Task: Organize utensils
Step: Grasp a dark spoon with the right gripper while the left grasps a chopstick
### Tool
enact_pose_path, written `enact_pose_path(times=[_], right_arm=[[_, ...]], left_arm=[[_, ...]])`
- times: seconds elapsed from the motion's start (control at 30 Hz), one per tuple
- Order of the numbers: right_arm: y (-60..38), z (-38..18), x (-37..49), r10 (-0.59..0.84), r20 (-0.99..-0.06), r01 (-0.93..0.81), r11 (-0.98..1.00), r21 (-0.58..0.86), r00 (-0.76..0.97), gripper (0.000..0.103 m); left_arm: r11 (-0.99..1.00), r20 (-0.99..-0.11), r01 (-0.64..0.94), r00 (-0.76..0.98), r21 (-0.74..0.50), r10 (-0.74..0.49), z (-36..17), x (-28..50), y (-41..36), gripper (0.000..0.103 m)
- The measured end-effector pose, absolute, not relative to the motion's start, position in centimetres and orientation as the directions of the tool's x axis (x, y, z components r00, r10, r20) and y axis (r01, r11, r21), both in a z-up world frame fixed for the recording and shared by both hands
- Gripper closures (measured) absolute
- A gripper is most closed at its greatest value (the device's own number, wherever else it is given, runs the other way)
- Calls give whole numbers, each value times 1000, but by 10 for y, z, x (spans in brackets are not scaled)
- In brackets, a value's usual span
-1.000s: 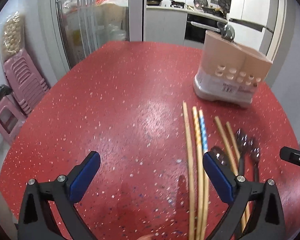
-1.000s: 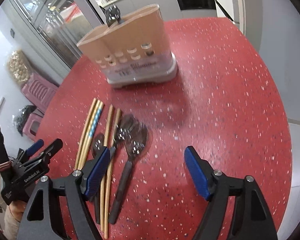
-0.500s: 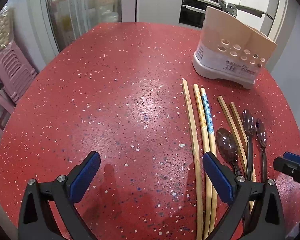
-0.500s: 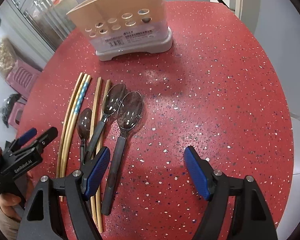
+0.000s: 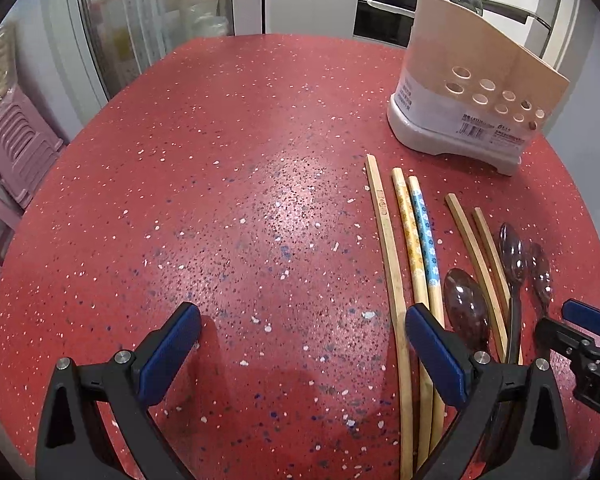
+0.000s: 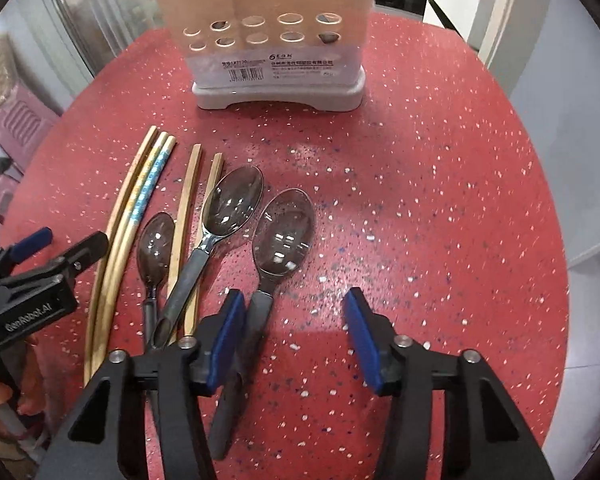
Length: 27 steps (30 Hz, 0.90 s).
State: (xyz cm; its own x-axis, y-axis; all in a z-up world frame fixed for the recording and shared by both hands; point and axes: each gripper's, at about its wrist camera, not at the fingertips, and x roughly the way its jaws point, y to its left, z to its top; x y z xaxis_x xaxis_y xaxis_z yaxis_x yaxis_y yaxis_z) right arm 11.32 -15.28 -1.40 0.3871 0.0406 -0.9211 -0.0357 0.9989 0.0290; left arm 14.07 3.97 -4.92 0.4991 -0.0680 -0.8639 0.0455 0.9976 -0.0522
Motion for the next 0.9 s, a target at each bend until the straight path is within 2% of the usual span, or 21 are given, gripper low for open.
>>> enact_pose_path(times=[0.3,0.37,0.43,0.63,0.73,0.83,0.87,0.9], right_arm=[[-133,-13,114,12,-920,-78,997,-20,392,50],[-136,-14,113,18,-920,-84,996,-16,393,54],[-139,-11,108,19,-919,-88,996,-16,394,65],[-153,-11,105,28,-922,-87,996,-6,387,83],[-159,-11,106,42,-923,-96,995,6,382,90],[-163,-10,106,68,-923,-106,994,30,378,90],[-165,-10,107,76,-923,-107,993,38,377,90],[-167,-10,107,88,-923,-108,993,50,376,90]], left_arm=[[995,-877,98,477,-18,-63,-52,159,27,0],[994,-880,107,470,-20,-68,-52,164,26,0],[993,-886,116,458,-18,-70,-51,171,24,0],[981,-897,194,431,-14,-98,-45,189,5,1],[972,-902,233,417,-14,-113,-42,193,-4,11],[961,-913,277,387,-19,-130,-39,196,-14,22],[957,-914,288,380,-26,-139,-36,197,-20,28],[954,-914,299,379,-29,-147,-34,198,-25,46]])
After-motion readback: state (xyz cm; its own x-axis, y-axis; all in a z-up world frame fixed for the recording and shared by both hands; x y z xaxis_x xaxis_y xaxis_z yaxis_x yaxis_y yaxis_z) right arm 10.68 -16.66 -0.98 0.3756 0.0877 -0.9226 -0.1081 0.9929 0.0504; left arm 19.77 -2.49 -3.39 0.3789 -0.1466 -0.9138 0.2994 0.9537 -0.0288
